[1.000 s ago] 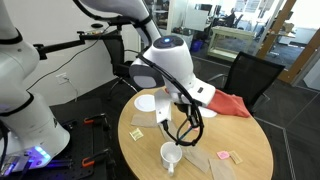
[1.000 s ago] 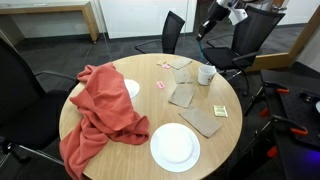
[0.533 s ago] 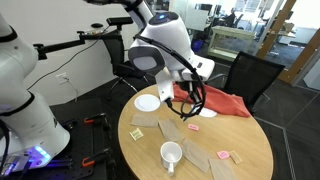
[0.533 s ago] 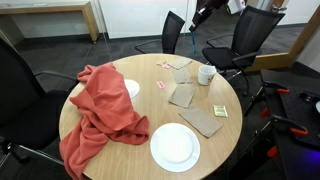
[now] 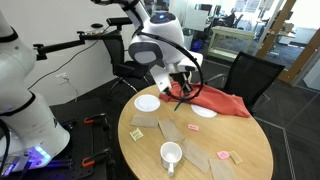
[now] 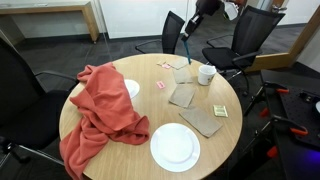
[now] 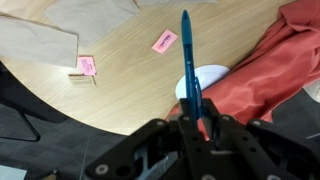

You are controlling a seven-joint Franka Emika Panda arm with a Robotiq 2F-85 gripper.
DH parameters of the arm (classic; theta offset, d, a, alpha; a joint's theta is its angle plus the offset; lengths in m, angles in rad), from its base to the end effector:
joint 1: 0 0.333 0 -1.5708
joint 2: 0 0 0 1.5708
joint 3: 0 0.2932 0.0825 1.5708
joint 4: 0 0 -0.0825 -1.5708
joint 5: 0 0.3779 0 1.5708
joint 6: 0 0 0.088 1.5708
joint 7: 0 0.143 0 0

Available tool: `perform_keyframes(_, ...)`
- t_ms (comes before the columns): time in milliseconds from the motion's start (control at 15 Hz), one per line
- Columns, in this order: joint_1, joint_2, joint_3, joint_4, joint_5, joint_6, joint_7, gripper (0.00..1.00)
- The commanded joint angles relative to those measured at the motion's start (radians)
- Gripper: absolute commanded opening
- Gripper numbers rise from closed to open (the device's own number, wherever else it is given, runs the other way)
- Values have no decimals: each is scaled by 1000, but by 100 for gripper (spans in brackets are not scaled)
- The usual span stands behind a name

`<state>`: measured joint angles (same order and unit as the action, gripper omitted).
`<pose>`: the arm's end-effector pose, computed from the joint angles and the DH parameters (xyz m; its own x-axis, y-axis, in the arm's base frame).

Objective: Take the blue pen out of the white mug and place it on the table

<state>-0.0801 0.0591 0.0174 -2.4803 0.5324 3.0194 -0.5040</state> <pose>0.5146 -0.0678 0.2644 0.8762 -0.0807 0.4751 -0.0552 -0.9962 -0.0674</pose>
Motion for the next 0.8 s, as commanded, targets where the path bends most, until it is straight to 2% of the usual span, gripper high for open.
perform_keyframes(0, 14, 46, 15, 40, -35, -54, -22, 4)
perform_keyframes(333, 52, 129, 21, 98, -141, -96, 3, 4)
perform_keyframes(733, 93, 237, 27, 209, -142, -149, 28, 4)
